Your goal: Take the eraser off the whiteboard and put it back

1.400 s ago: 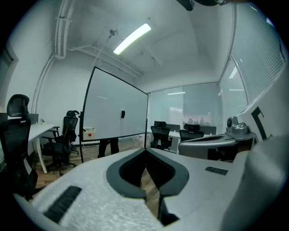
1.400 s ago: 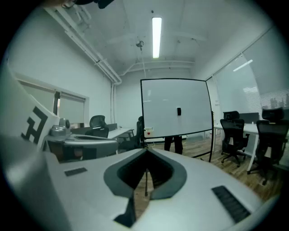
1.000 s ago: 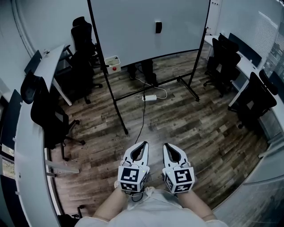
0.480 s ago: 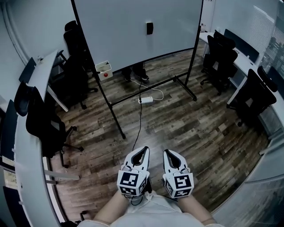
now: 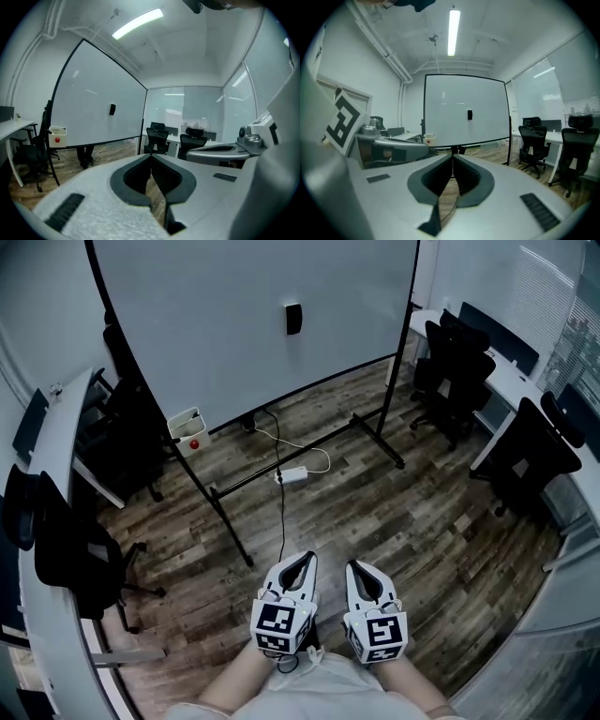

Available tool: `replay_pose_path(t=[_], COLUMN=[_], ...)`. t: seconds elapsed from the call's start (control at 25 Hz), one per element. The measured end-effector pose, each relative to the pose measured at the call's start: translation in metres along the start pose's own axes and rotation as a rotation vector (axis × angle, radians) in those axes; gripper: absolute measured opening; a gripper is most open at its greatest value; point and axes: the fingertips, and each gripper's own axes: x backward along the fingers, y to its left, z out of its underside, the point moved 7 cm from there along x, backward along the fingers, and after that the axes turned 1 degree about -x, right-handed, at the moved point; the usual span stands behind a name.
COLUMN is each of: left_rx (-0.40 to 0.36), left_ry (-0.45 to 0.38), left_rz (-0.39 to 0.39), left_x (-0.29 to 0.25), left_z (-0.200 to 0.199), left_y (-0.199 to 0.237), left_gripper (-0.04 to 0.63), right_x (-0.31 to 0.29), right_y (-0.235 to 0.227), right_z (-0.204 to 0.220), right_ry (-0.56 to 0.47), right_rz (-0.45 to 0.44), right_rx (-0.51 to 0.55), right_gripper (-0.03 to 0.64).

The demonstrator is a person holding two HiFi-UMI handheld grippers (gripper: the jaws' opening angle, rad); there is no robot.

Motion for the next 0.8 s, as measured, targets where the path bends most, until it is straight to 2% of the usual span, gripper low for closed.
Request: replay_pose_path(t=[0.28,0.56,0.8], left_rx=[-0.051,-0.061,-0.059], left_ry=[-0.062,-0.082,-0.061], left_rz=[0.020,0.048,-0.051], left_x=[-0.115,-0.195,-0.238], left_z=[-0.070,-0.098,-0.100], left_y=[0.085,0.127,0.161], left_gripper=[0.018,0.018,0.018], right_x=[-0.123,-0.205,-0.273], right_y=[-0.054,-0.100,-0.132], right_z=[-0.053,-0.078,-0.080], right_ry=[-0.014,0.005,0.029], right_rz=[0.056,0.076,-0.018], right_rx=[0.013,0.012,0.004], right_gripper=[0.028,0.028,0.028])
